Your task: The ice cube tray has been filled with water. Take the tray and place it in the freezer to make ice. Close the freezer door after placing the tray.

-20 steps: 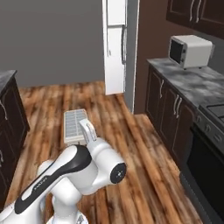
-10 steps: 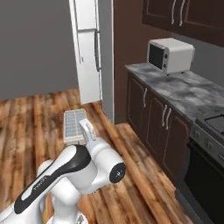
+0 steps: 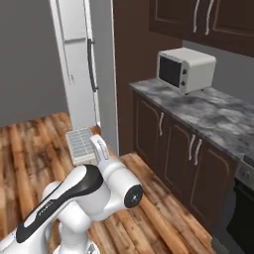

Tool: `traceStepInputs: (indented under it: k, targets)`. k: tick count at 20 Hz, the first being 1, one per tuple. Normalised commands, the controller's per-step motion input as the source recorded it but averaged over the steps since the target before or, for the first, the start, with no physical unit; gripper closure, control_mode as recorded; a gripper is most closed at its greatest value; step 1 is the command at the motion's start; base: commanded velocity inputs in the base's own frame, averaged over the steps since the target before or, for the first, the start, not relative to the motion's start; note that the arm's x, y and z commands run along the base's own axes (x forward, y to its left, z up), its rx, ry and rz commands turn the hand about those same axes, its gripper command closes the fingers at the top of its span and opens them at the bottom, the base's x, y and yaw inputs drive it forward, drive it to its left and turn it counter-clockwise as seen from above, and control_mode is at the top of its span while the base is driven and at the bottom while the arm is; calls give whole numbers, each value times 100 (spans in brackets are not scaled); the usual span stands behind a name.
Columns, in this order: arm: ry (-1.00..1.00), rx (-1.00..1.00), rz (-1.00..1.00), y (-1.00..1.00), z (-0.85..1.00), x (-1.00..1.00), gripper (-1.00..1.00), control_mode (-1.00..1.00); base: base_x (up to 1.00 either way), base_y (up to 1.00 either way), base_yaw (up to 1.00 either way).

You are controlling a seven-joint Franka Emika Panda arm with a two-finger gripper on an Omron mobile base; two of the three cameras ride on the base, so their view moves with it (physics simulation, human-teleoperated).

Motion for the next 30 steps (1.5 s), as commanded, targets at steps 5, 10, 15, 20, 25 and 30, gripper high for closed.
traceStepInputs:
  k: [5,10,15,20,25,30]
  targets:
    - [0,0,0,0,0,0,100,100,88,78,-27]
    - [0,0,0,0,0,0,100,100,88,86,-26]
    - [0,0,0,0,0,0,100,100,85,93,-22]
    - [0,0,0,0,0,0,100,100,76,79,-19]
    - [0,0,0,0,0,0,100,100,61,50,-17]
    - [0,0,0,0,0,0,100,100,48,37,-17]
